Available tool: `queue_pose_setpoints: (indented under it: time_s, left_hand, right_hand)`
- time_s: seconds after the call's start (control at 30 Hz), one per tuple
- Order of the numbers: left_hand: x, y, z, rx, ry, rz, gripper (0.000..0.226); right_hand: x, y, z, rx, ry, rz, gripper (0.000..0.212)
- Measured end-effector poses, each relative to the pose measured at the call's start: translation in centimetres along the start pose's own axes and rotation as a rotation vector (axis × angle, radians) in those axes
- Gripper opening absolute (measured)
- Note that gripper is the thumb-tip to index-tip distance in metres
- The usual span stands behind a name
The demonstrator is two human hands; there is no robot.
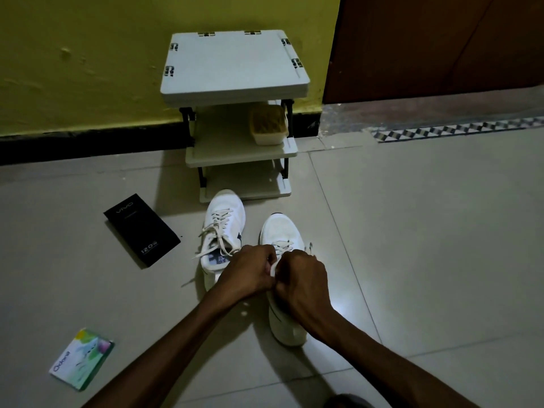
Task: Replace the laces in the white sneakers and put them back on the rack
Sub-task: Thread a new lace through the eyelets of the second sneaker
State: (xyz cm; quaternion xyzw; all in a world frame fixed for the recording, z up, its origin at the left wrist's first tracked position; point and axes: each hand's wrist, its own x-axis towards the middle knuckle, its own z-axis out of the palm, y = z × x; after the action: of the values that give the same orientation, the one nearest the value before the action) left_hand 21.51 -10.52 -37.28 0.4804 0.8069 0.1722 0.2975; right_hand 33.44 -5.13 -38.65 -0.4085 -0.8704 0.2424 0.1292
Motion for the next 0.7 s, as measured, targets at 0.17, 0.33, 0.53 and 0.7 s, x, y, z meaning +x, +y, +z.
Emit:
queue_pose_setpoints:
  time_s: [0.17,0.33,0.53,0.7]
  left_hand:
    - [0.0,0.2,-0.3,-0.046,0.012,-0.027,0.022]
    - [-0.3,-0.3,-0.5,-0.196,0.012,-0.094,0.026]
    - [-0.4,-0.5,-0.4,-0.254,0.005,-0.109,0.023]
    - [-0.2,-1.0,-0.5,-0.224,-0.005,-0.070,0.024]
  right_hand:
    - [0.2,0.3,-1.1,-0.042,-0.104,-0.019,0.006]
    - [0.6,1.3,-2.1,-0.088,-0.191,-0.031,0.019]
    - [0.2,1.4,-1.0,-0.220,-0.163,-0.147,0.030]
    - [0.4,1.2,0.5,-0.071,-0.077,-0.123,0.015]
